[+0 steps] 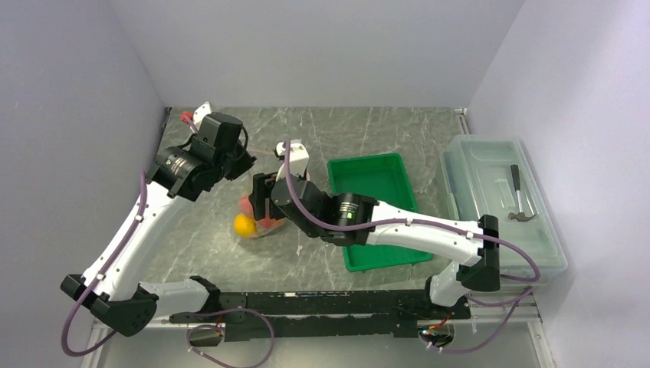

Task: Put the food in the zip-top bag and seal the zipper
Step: Pick up the zipper food storage bag at the center of the board.

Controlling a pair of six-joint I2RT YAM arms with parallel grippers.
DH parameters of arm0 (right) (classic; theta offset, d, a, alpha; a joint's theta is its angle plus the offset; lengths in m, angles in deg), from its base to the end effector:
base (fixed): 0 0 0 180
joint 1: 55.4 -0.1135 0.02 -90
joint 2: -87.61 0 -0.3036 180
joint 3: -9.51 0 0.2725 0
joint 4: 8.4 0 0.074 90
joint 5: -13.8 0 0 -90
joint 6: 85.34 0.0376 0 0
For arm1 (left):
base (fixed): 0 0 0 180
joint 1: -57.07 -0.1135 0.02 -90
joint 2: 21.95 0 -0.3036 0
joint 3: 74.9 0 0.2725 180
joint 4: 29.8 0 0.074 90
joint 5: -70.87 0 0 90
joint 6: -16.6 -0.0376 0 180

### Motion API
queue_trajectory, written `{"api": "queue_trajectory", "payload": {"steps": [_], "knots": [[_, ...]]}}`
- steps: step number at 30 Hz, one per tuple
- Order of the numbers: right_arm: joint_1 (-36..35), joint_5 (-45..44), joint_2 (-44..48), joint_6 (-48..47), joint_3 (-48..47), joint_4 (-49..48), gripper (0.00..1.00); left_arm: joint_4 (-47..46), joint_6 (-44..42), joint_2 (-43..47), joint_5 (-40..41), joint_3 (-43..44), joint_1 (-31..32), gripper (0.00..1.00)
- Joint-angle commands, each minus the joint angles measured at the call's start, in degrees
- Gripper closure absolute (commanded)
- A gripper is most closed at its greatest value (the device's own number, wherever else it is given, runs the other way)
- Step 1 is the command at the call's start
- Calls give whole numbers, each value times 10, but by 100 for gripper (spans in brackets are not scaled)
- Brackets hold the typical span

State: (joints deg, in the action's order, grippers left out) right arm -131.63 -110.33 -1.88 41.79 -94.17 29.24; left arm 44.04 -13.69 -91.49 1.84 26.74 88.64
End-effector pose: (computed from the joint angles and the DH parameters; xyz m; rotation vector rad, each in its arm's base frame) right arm 0.1104 0.3620 0.4421 -0.2807 1.9576 0.7362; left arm 0.1997 -0.1069 0.4701 -0.7345 2.1565 -0.4334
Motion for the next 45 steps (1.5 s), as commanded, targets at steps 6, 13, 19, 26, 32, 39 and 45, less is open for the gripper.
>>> {"api": "queue_trajectory", "payload": {"steps": [6,13,19,26,32,39,45], "knots": [[5,15,-8,47,-36,38,29,-1,17,18,11,34,-1,100],[30,55,-23,63,-36,30,33,2,20,29,4,23,-1,100],[50,87,-42,81,-36,19,37,3,13,28,-6,23,-1,100],[68,114,-42,84,-26,0,47,-21,-9,32,-36,8,-1,100],[75,127,-33,76,-11,-13,67,-39,-27,39,-50,-16,-1,100],[78,130,-18,37,-9,0,100,-39,-34,42,-50,-38,-1,100],[78,171,5,-48,-13,14,100,-29,-58,47,-28,-28,-1,100]]}}
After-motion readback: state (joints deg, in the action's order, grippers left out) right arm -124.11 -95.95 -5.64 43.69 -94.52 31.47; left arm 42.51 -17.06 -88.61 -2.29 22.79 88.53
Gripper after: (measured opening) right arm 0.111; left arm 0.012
